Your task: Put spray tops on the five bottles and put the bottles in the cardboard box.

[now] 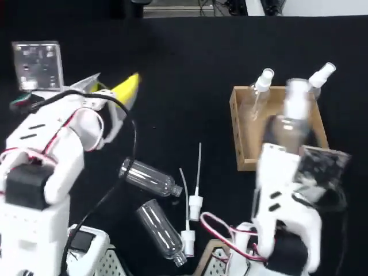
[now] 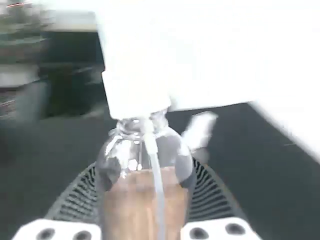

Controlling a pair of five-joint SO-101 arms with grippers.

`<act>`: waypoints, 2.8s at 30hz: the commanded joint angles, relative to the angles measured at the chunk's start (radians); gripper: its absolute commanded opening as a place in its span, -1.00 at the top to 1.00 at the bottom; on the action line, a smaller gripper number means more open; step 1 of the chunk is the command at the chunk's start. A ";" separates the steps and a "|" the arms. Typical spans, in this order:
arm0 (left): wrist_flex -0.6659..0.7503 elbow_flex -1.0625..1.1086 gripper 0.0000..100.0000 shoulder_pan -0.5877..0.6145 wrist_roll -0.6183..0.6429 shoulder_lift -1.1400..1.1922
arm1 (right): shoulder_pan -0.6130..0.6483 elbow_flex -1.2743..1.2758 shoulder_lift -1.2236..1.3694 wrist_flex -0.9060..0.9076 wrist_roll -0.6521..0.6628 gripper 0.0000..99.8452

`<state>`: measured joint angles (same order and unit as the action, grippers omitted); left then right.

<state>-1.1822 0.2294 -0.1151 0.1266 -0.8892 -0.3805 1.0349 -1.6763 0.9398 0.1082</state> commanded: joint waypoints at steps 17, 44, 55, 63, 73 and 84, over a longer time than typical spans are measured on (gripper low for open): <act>0.442 0.725 0.55 0.025 0.015 -0.003 | -0.431 -0.021 0.638 -0.618 0.107 0.98; 0.786 1.046 0.55 -0.076 0.017 -0.003 | -0.577 -0.680 2.083 -1.533 -0.038 0.98; 0.796 1.049 0.55 -0.076 0.015 -0.003 | -0.591 -1.021 2.431 -1.542 -0.048 0.97; 0.796 1.049 0.55 -0.070 0.015 -0.003 | -0.595 -1.070 2.526 -1.565 -0.048 0.98; 0.796 1.047 0.55 -0.070 0.015 -0.003 | -0.597 -0.967 2.586 -1.835 -0.041 0.97; 0.796 1.050 0.55 -0.068 0.011 -0.003 | -0.597 -1.001 2.574 -1.699 -0.040 0.96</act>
<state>-0.4074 1.2942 -0.1765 0.1343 -0.8861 -0.9528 0.0729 0.9291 -0.8401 0.0621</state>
